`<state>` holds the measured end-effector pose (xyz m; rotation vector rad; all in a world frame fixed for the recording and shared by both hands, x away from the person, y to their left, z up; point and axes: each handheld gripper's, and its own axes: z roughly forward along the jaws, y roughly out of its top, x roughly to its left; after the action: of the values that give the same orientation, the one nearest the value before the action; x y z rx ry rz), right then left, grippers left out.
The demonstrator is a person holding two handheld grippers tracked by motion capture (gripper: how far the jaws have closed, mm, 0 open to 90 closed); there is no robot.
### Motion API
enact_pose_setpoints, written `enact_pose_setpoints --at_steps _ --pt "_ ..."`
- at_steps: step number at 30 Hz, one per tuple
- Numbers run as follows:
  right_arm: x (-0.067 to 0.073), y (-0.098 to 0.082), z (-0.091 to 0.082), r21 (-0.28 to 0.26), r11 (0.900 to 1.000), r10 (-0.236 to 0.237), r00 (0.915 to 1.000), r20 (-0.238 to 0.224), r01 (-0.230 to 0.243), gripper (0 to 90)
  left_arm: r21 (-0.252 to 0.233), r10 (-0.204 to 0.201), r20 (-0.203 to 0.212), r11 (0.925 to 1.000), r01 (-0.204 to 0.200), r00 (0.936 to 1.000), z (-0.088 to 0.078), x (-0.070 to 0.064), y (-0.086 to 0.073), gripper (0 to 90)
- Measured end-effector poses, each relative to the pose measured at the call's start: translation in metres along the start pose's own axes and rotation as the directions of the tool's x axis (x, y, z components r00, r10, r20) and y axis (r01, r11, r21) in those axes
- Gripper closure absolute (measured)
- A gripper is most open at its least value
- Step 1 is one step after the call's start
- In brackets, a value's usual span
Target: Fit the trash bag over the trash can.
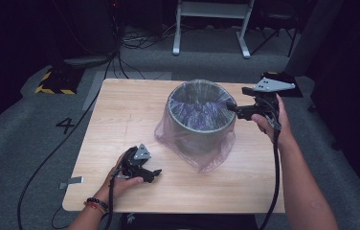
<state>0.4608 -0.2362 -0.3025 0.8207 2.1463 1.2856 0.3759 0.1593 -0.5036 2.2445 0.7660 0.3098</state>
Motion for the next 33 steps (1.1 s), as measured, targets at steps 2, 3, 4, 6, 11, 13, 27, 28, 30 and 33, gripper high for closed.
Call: enact_pose_setpoints --at_steps 2,3,4,6,11,13,27,28,30,33 --pt "0.001 0.002 0.005 0.006 1.000 0.008 0.9999 -0.011 -0.008 16.6 -0.001 0.000 0.000 1.0000 0.000 1.0000 0.000 0.000 0.000 15.0" --pt "0.001 0.003 0.007 0.009 1.000 0.005 0.9999 -0.012 -0.005 16.6 0.000 0.000 0.000 1.0000 0.000 1.0000 0.000 0.000 0.000 15.0" --pt "0.001 0.004 0.010 0.012 1.000 0.006 0.9999 -0.015 -0.006 16.6 0.000 0.000 0.000 1.0000 0.000 1.0000 0.000 0.000 0.000 15.0" --pt "0.002 0.006 0.014 0.014 1.000 0.018 0.9994 -0.031 -0.017 16.6 0.000 0.001 0.000 1.0000 -0.001 1.0000 0.000 0.000 0.000 15.0" --pt "0.006 0.010 0.027 0.020 0.999 0.029 0.9986 -0.044 -0.029 19.2 0.001 0.001 0.000 1.0000 -0.001 1.0000 0.000 0.000 0.000 15.0" --pt "0.009 0.013 0.032 0.031 0.999 0.018 0.9990 -0.041 -0.017 19.1 0.001 0.002 0.000 1.0000 -0.002 1.0000 0.000 0.000 0.000 15.1" --pt "0.019 0.020 0.060 0.101 0.995 0.001 0.9990 -0.045 0.003 16.5 0.002 0.001 0.000 1.0000 -0.001 1.0000 0.000 0.000 0.000 15.1" --pt "0.018 0.020 0.061 0.106 0.994 0.001 0.9992 -0.041 0.003 16.5 0.001 0.002 0.000 1.0000 -0.002 1.0000 0.000 0.000 0.000 15.2" --pt "0.019 0.020 0.065 0.115 0.993 -0.003 0.9991 -0.041 0.008 16.5 0.001 0.001 0.002 1.0000 -0.001 1.0000 0.000 0.000 0.000 15.2" --pt "0.019 0.020 0.069 0.126 0.992 -0.009 0.9991 -0.041 0.014 16.6 0.001 0.001 0.001 1.0000 -0.001 1.0000 0.000 0.000 0.000 15.2"
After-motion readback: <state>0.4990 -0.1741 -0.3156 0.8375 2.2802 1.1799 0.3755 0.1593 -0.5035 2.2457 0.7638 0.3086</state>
